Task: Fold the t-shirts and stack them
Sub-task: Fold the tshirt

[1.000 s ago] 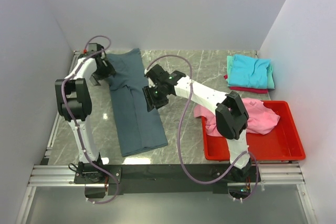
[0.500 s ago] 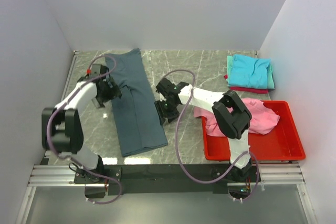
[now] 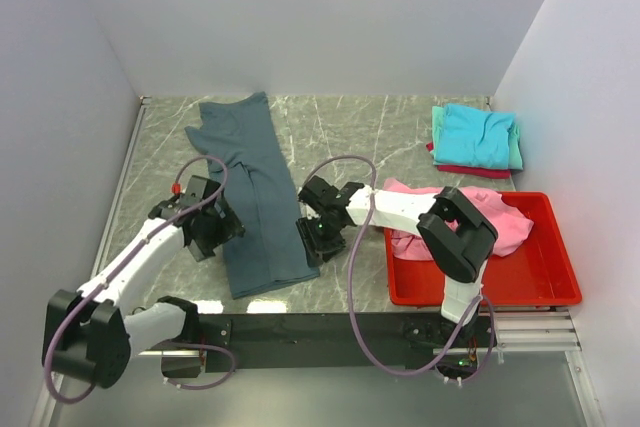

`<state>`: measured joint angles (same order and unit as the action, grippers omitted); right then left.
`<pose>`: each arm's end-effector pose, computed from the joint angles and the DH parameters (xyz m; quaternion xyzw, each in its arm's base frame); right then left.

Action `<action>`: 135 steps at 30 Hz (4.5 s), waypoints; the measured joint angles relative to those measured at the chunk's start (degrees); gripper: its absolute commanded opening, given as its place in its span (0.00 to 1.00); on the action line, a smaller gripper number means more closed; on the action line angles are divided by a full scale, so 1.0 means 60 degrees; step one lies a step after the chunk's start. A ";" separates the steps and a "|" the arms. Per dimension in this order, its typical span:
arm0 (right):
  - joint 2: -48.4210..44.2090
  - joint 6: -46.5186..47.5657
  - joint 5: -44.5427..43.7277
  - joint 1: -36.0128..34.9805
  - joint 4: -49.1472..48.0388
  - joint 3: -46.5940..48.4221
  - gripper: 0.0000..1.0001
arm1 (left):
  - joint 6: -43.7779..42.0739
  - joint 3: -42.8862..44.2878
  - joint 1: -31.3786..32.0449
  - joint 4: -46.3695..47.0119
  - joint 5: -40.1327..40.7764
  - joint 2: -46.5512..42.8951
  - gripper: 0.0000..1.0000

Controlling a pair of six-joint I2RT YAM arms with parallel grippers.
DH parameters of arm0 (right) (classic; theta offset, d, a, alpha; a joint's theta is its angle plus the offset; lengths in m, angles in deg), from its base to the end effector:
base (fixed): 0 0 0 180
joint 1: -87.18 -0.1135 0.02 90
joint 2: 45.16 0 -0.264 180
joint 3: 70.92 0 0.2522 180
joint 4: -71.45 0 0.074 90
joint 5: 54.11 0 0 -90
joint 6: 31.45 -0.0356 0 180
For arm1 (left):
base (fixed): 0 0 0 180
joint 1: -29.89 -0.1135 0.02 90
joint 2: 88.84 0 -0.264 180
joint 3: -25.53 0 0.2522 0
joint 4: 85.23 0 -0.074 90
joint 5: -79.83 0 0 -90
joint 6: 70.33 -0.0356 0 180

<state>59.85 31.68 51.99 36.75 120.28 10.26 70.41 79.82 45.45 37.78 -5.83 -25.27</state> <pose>0.2162 0.2771 0.1633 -0.2205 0.9539 0.2013 0.0301 0.1890 -0.0498 0.2090 -0.3030 0.9299 -0.0813 0.1923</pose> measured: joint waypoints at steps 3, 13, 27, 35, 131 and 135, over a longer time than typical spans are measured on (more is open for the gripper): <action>0.0000 -0.0069 0.0025 -0.0193 -0.0146 0.0000 0.54 | 0.0656 -0.0248 0.0357 -0.0463 0.0102 -0.0470 0.86; 0.0022 -0.0186 0.0160 -0.0514 -0.0415 -0.0073 0.54 | 0.2860 -0.1341 0.2477 -0.1479 0.0346 -0.1450 0.83; 0.0091 -0.0382 0.0146 -0.0663 -0.0521 -0.0204 0.54 | 0.4648 -0.1829 0.4382 -0.1843 0.0339 -0.1446 0.67; 0.0102 -0.0444 0.0146 -0.0663 -0.0550 -0.0208 0.53 | 0.4958 -0.2102 0.4484 -0.1796 0.0364 -0.1341 0.63; 0.5122 0.1672 0.0576 0.2324 0.3129 0.9712 0.00 | -0.0699 0.3089 -0.1428 0.0463 -0.1067 0.3716 0.01; 0.5410 0.1610 0.0674 0.2328 0.2707 0.9708 0.00 | -0.0936 0.3107 -0.1526 0.0688 -0.1016 0.4087 0.01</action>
<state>92.31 41.34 56.03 50.71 136.52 68.51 64.79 98.46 36.29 41.91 -11.93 -0.74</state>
